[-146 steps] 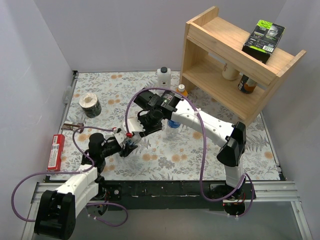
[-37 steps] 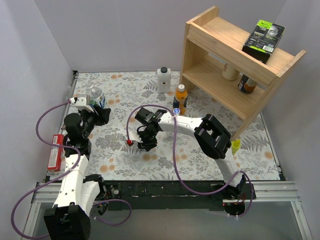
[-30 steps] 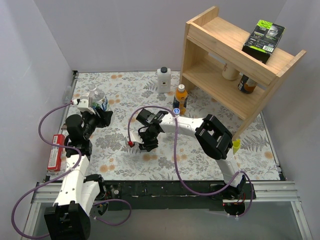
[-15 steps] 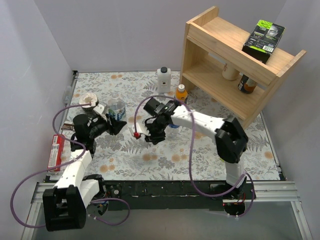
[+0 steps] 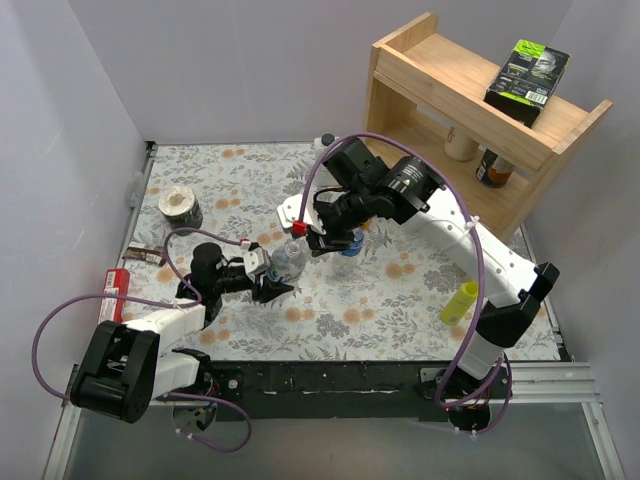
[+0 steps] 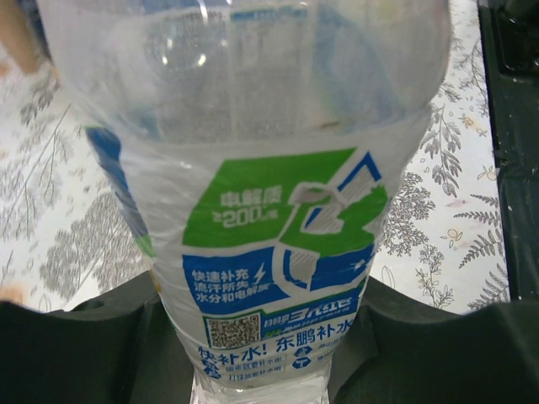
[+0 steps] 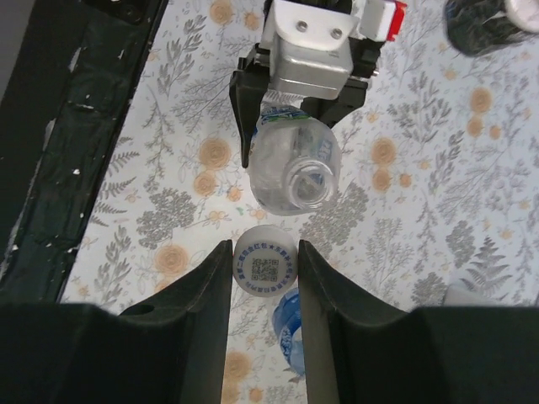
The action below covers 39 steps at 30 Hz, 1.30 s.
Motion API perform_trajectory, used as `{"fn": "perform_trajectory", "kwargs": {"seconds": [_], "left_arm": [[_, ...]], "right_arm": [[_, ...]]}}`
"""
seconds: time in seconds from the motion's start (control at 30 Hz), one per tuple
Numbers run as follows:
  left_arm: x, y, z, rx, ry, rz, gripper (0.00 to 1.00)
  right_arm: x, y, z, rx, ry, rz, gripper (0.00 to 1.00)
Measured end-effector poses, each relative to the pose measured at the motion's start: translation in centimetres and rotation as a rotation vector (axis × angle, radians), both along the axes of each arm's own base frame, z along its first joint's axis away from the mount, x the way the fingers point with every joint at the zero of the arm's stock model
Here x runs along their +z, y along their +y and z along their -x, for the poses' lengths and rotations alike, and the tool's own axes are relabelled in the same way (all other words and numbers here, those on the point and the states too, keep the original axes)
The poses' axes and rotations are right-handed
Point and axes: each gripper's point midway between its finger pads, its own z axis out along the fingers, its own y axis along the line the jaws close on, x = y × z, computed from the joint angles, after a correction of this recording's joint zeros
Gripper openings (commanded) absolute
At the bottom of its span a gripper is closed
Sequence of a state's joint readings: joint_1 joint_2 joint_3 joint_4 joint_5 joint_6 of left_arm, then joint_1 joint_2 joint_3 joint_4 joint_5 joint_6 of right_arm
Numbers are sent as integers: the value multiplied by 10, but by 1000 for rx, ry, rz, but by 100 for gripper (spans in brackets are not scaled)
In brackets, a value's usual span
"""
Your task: Screw on the bottle caps
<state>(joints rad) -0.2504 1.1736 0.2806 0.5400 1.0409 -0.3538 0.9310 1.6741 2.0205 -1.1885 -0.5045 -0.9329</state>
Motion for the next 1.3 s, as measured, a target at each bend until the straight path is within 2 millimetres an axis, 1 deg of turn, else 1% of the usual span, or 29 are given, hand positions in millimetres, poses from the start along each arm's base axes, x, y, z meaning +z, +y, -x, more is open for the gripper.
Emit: {"fn": "perform_trajectory", "kwargs": {"seconds": [0.1, 0.23, 0.33, 0.43, 0.67, 0.9, 1.3], "left_arm": [[-1, -11, 13, -58, -69, 4, 0], [-4, -21, 26, -112, -104, 10, 0], [-6, -24, 32, -126, -117, 17, 0], [-9, -23, 37, -128, -102, 21, 0], [-6, -23, 38, -124, -115, 34, 0], [-3, -24, 38, -124, -122, 40, 0], [-1, -24, 35, -97, -104, 45, 0]], "right_arm": [[-8, 0, 1, -10, 40, 42, 24], [-23, 2, 2, -16, 77, 96, 25], [-29, 2, 6, -15, 91, 126, 25], [-30, 3, 10, -6, 92, 130, 25], [-30, 9, 17, 15, 91, 128, 25], [-39, 19, 14, 20, 89, 129, 25], [-37, 23, 14, 43, 73, 110, 27]]}}
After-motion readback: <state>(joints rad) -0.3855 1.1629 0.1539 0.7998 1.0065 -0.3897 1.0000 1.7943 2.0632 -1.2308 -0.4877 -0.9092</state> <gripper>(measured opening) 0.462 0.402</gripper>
